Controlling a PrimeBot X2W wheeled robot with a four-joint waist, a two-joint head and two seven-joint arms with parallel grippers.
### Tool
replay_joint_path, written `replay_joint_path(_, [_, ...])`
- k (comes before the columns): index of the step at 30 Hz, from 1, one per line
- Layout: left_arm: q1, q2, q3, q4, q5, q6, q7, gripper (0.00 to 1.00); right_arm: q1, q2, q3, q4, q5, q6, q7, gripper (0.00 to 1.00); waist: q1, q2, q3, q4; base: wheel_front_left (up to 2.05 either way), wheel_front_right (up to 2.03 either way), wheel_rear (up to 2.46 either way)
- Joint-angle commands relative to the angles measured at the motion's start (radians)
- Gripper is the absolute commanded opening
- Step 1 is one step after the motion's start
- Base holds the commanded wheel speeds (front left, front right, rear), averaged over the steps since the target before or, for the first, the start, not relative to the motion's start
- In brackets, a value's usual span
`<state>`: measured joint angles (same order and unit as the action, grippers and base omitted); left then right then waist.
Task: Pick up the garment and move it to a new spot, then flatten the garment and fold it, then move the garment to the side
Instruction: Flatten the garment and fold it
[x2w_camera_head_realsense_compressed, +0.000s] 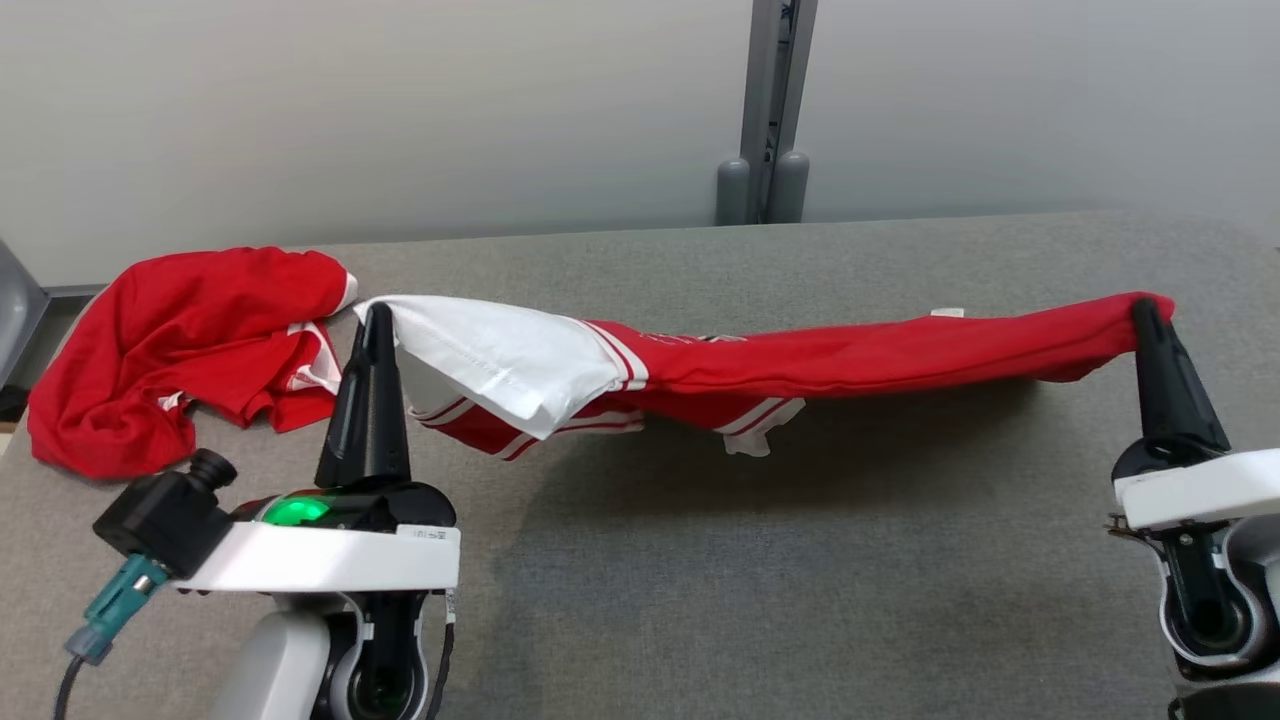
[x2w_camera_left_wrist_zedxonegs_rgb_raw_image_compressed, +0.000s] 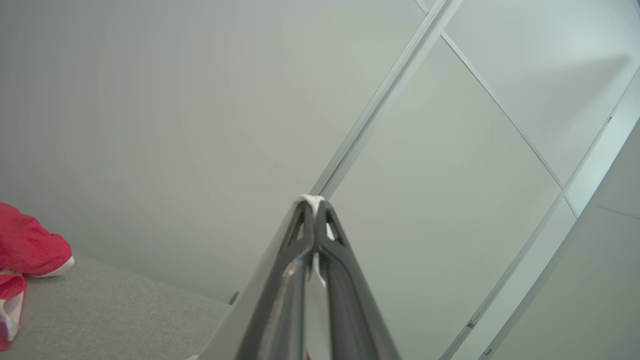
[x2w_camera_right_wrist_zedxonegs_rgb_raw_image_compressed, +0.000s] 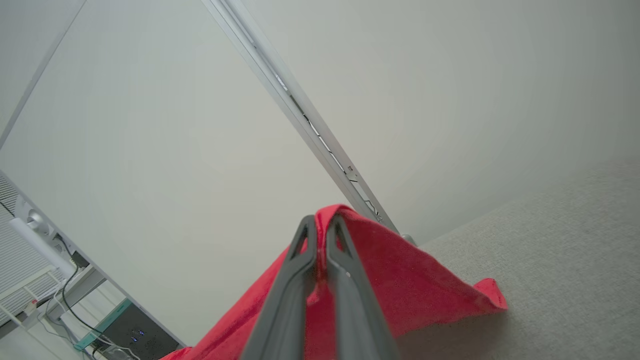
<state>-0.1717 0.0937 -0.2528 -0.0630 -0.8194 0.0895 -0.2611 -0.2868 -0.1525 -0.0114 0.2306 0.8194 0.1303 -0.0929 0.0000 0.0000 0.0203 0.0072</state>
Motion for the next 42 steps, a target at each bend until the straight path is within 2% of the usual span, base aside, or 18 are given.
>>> replay_joint_path(1, [0.006,0.01,0.009,-0.026,-0.01,-0.005,0.003,0.0,0.022,-0.006,-0.008,-0.044,0.013,0.001,0.012,0.0,0.0,0.0,-0.012,-0.015,0.0,0.0,0.0])
replay_joint_path(6, [0.009,0.03,0.028,-0.179,-0.041,0.008,0.046,0.0,0.114,-0.011,-0.071,-0.282,0.038,0.001,0.082,0.0,0.0,0.0,-0.023,-0.039,0.0,0.0,0.0])
replay_joint_path(11, [-0.026,0.067,0.037,-0.319,-0.033,0.035,0.103,0.0,0.175,0.015,-0.134,-0.474,0.035,0.001,0.17,0.0,0.0,0.0,-0.019,-0.053,0.0,0.0,0.0])
replay_joint_path(14, [-0.056,0.095,0.033,-0.361,-0.02,0.048,0.148,0.0,0.189,0.034,-0.161,-0.543,0.038,0.001,0.229,0.0,0.0,0.0,-0.004,-0.057,0.0,0.0,0.0])
replay_joint_path(18, [-0.133,0.122,0.024,-0.345,-0.002,0.05,0.192,0.0,0.152,0.053,-0.158,-0.553,0.013,0.001,0.298,0.0,0.0,0.0,0.039,-0.061,0.0,0.0,0.0])
replay_joint_path(24, [-0.313,0.173,0.006,-0.234,0.033,0.021,0.263,0.0,-0.018,0.051,-0.125,-0.474,-0.017,0.001,0.363,0.0,0.0,0.0,0.142,-0.069,0.0,0.0,0.0])
replay_joint_path(28, [-0.566,0.203,0.002,-0.085,0.074,-0.002,0.319,0.0,-0.267,0.051,-0.117,-0.354,-0.047,0.001,0.383,0.0,0.0,0.0,0.245,-0.067,0.0,0.0,0.0])
replay_joint_path(33, [-0.972,0.21,-0.018,0.16,0.176,-0.025,0.324,0.0,-0.678,0.039,-0.104,-0.129,-0.138,0.001,0.36,0.0,0.0,0.0,0.393,-0.064,0.0,0.0,0.0])
replay_joint_path(37, [-1.281,0.179,-0.044,0.36,0.269,-0.046,0.241,0.0,-0.993,0.032,-0.116,0.096,-0.239,0.001,0.28,0.0,0.0,0.0,0.5,-0.061,0.0,0.0,0.0])
replay_joint_path(38, [-1.402,0.153,-0.05,0.451,0.296,-0.058,0.177,0.0,-1.119,0.03,-0.119,0.201,-0.278,0.001,0.214,0.0,0.0,0.0,0.529,-0.058,0.0,0.0,0.0])
replay_joint_path(42, [-1.528,0.091,-0.038,0.606,0.288,-0.076,0.067,0.0,-1.249,0.028,-0.125,0.38,-0.315,0.001,0.104,0.0,0.0,0.0,0.568,-0.04,0.0,0.0,0.0])
